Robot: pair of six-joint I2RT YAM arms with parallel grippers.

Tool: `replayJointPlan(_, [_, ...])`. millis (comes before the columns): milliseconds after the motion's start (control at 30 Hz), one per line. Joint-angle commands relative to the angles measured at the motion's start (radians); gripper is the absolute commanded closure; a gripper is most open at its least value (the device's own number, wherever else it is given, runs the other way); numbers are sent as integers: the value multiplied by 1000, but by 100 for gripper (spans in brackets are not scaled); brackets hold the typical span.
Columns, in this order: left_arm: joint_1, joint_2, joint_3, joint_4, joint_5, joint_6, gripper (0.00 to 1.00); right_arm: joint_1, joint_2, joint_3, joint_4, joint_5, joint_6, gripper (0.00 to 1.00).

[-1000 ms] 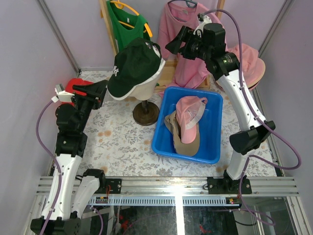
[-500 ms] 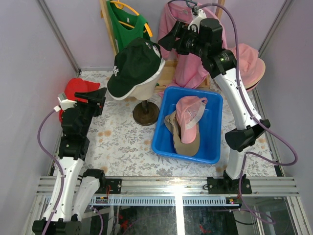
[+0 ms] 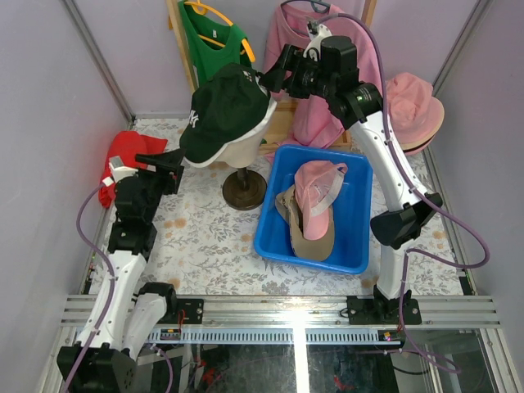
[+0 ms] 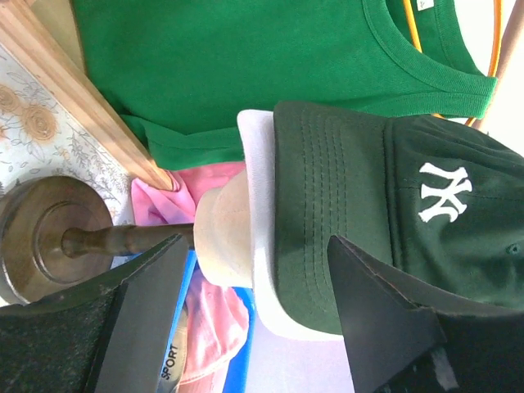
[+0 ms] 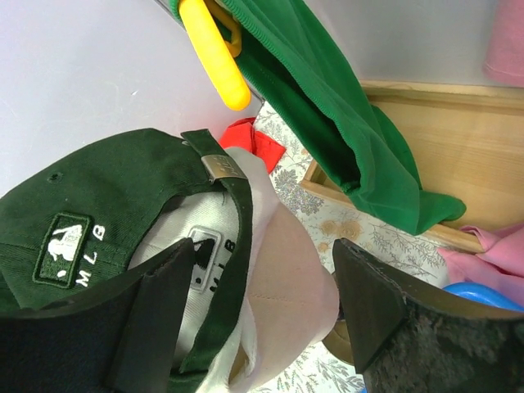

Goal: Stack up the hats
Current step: Adjust the hat on the hat stand.

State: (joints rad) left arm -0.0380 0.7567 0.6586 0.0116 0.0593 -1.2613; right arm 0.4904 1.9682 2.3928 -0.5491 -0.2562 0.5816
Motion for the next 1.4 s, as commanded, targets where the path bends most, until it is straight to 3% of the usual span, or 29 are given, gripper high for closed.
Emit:
replayJointPlan(0, [5,39,-22,202,28,-44,30,19,-2,51,5,-21,-23,25])
replayJointPlan(400, [6,116,-124,546,70,-176,34,21,7,48,-1,-17,-19,26])
replayJointPlan(533, [5,131,-138,653,91,-187,40,23,7,41,-3,-20,-17,27])
replayJointPlan(700, [6,171,-139,759,140,-201,57,23,4,32,-8,-18,-19,27])
replayJointPlan(800, [6,168,-135,773,139,-200,68,22,3,31,-14,-17,-22,28])
replayJointPlan(1233, [5,146,-60,737,140,-164,99,21,8,52,-22,-6,-29,28])
replayJointPlan(1367, [6,128,-30,723,121,-171,100,16,1,52,-21,3,-34,28])
